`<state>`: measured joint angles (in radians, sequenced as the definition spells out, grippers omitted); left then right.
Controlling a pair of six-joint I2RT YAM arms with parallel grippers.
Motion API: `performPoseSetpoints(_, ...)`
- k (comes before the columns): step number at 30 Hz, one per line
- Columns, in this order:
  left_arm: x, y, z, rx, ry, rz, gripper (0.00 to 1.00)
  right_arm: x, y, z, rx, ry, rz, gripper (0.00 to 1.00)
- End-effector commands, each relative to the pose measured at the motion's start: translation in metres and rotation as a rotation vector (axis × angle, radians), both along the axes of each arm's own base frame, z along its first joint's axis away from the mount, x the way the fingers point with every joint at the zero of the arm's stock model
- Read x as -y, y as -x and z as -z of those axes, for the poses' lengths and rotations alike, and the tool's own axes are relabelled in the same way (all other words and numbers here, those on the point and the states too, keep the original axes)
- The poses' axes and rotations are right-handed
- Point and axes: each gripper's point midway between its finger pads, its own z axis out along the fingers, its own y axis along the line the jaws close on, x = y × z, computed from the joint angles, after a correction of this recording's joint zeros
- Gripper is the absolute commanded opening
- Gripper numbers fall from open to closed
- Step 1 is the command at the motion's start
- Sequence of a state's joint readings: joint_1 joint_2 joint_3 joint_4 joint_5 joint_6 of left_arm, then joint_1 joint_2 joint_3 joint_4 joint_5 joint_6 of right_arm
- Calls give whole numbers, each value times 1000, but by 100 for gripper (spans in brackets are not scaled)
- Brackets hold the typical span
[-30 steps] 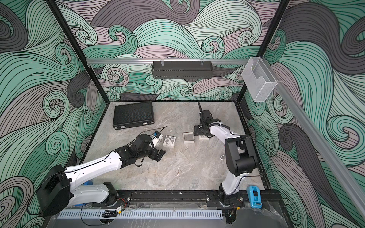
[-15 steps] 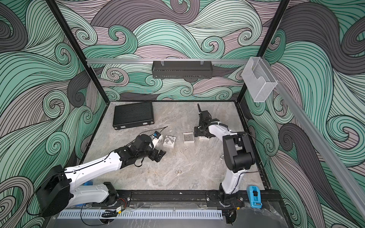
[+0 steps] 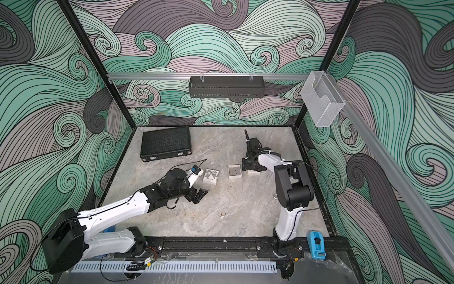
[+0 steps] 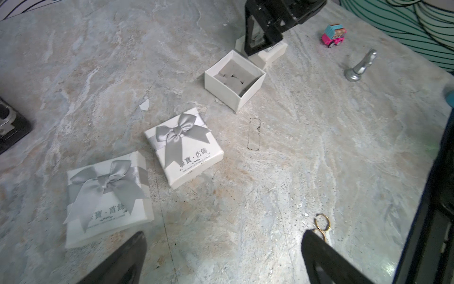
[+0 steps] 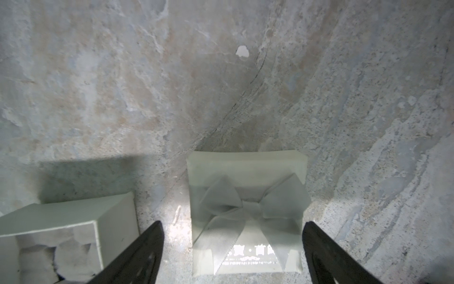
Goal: Take the rings out of the lift-off lid box
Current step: Pick up the lid from the center of the board.
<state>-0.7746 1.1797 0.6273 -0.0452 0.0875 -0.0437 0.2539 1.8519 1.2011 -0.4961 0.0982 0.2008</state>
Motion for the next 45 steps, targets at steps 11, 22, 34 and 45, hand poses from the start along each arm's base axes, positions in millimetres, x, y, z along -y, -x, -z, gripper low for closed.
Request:
performPoseSetpoints(11, 8, 10, -14, 61, 52, 98, 98, -1, 2, 8, -43, -7, 29, 82)
performPoseSetpoints(22, 7, 9, -12, 55, 49, 87, 99, 3, 6, 8, -50, 8, 44, 88)
performPoseSetpoints(34, 8, 8, -10, 45, 47, 83, 99, 0, 3, 15, -56, -8, 73, 85)
performPoseSetpoints(45, 7, 8, -9, 41, 45, 80, 99, -1, 0, 14, -51, -12, 72, 79)
